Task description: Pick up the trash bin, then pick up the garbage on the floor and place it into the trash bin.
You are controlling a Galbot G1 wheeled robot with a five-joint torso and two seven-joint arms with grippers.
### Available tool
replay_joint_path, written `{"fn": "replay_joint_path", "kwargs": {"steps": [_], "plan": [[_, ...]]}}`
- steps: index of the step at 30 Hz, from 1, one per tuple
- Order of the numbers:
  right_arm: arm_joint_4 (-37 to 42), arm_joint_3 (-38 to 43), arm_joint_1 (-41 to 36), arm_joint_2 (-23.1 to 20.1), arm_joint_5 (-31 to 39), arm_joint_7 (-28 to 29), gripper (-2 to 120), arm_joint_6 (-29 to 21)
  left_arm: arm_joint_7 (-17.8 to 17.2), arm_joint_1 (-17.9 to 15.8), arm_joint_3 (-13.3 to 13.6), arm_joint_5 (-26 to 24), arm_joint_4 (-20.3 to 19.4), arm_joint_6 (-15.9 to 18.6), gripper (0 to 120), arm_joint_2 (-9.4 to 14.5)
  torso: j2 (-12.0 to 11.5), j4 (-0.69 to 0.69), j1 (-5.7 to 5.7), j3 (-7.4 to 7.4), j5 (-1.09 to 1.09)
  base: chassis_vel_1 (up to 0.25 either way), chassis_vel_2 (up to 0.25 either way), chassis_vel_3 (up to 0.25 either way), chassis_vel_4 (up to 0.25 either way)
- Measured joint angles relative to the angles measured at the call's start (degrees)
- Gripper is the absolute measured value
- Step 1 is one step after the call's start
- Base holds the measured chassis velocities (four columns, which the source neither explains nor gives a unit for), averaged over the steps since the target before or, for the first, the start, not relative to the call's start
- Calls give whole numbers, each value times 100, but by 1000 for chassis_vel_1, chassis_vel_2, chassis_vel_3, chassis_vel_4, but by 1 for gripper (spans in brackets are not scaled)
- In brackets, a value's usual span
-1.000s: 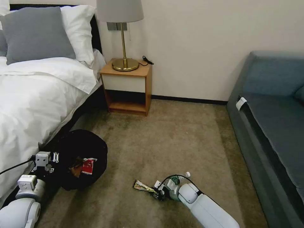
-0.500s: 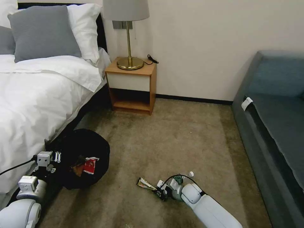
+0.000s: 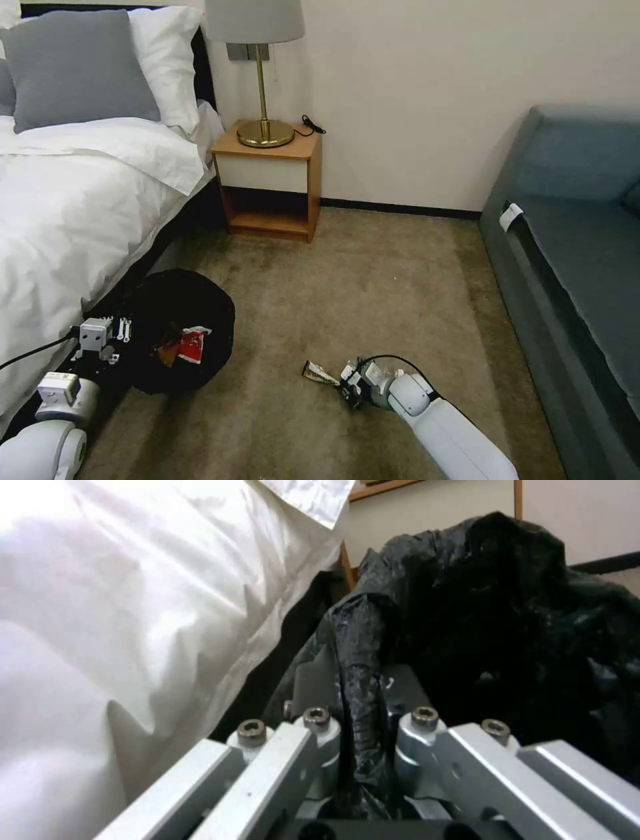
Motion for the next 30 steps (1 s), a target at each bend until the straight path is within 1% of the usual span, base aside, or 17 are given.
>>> {"fn": "replay_joint_path", "kwargs": {"steps": [6,13,16,19,24,26,27,29,30], "plan": [[303,51,13,15,45,4,0,-13,0,0,11,-14,-20,3,5,14,1,0,0,-1,0,0,0,0,0],[866,301,111,65,229,10,0,-41,0,3,55,-8,-36,6,5,15,2,0,0,-1,1,0,0,0,0],[947,349,139,76,293,19,0,-50,0,3,65,-5,-42,6,5,12,2,0,0,-1,1,0,0,0,0],[1225,508,272,113,505,52,0,-94,0,-3,108,17,-72,6,5,-16,2,0,0,-1,1,0,0,0,0],[1475,605,373,154,748,102,0,-155,-5,-13,145,36,-92,6,5,-42,3,1,0,-1,1,0,0,0,0],[1735,635,419,186,1070,176,0,-212,-12,-21,177,57,-94,6,5,-69,3,0,0,-1,1,0,0,0,0],[1735,635,419,186,1070,176,0,-212,-12,-21,177,57,-94,6,5,-69,3,0,0,-1,1,0,0,0,0],[1971,610,424,224,1452,245,0,-267,-26,-36,225,101,-95,6,5,-111,3,0,-1,-1,1,0,0,0,0],[1971,610,424,224,1452,245,0,-267,-26,-36,225,101,-95,6,5,-111,3,0,-1,-1,1,0,0,0,0]]}}
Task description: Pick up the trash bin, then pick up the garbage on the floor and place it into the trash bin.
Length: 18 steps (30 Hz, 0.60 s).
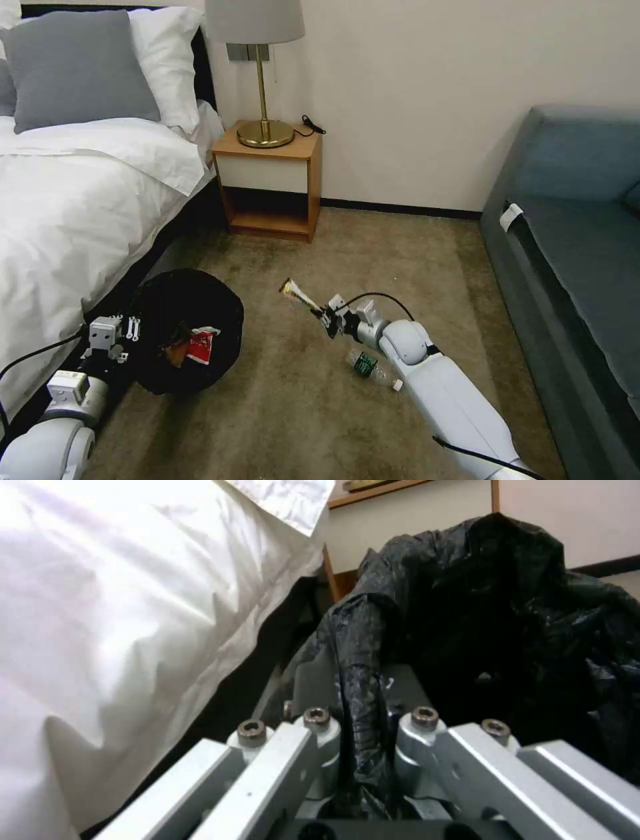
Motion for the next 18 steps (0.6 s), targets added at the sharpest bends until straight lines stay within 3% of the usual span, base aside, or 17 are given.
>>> {"fn": "replay_joint_path", "kwargs": {"steps": [10,18], "plan": [[974,-421,-268,229,1158,376,0,-349,-46,-81,196,146,-57,10,5,-189,0,0,0,0,0,0,0,0,0],[1612,-827,-450,405,1478,624,0,-526,-73,-93,320,219,-58,8,5,-322,1,0,0,0,0,0,0,0,0]]}}
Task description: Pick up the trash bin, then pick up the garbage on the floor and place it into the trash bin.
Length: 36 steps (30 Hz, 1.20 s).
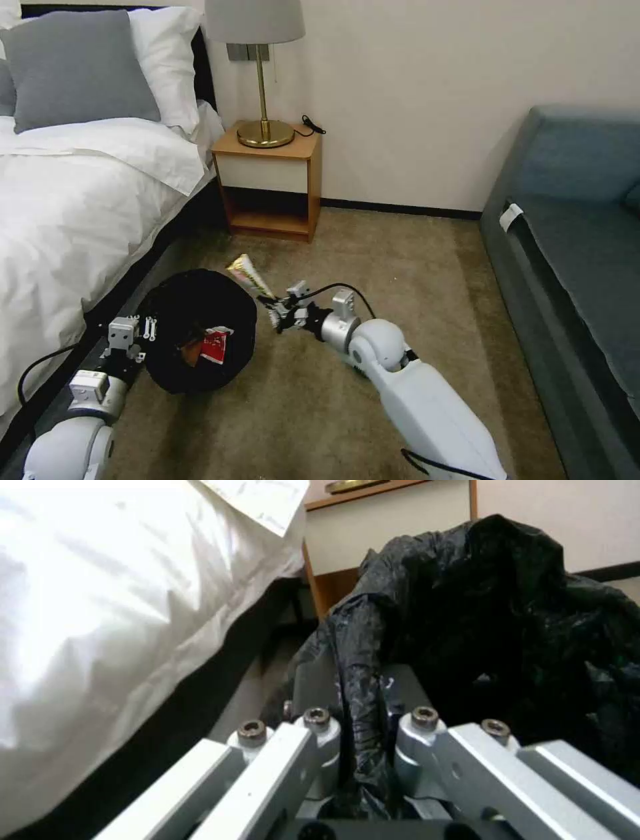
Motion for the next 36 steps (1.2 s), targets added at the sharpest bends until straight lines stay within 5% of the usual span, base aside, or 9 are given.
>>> {"fn": "replay_joint_path", "kwargs": {"steps": [8,22,36], "plan": [[33,-451,-224,220,-97,187,0,-10,-42,24,196,19,-52,-25,5,-188,0,0,0,0,0,0,0,0,0],[-1120,-400,-233,527,-733,477,0,436,-44,114,332,-29,-214,-19,5,-260,0,0,0,0,1,0,0,0,0],[-1128,-328,-350,456,-973,495,45,455,-42,109,357,-35,-202,-21,5,-251,0,-1,0,0,0,0,0,0,0]]}}
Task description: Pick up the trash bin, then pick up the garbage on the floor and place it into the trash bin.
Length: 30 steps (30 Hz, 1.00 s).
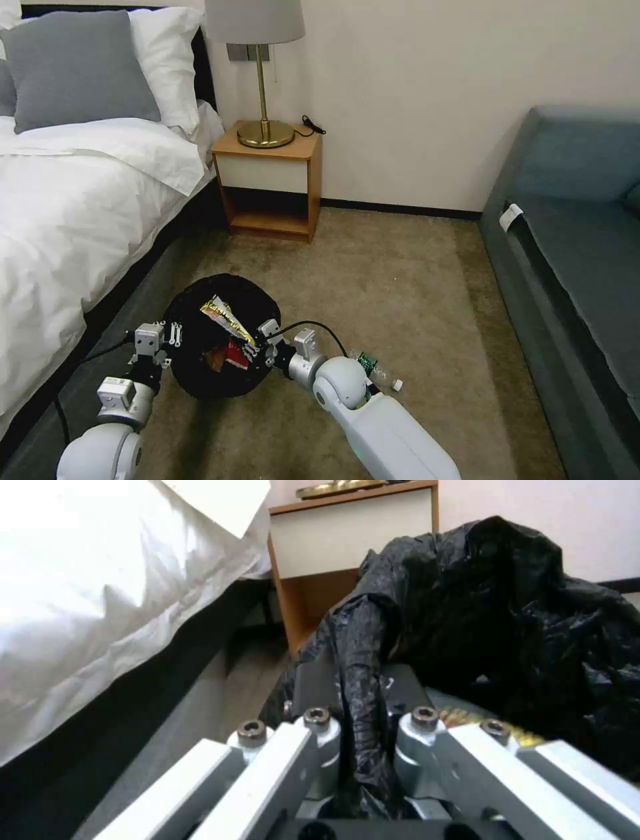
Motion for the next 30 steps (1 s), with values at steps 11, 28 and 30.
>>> {"fn": "replay_joint_path", "kwargs": {"steps": [11,28,30], "plan": [[292,126,-83,-71,-77,-10,89,-20,6,26,-83,-27,77,-66,5,48,0,0,0,0,0,0,0,0,0],[655,733,-82,-1084,146,-200,100,2,9,7,-254,-134,162,-101,5,216,-1,0,0,0,2,0,0,0,0],[629,767,-90,-1153,138,-217,100,11,9,4,-259,-135,165,-101,5,221,-1,0,0,0,2,0,0,0,0]]}}
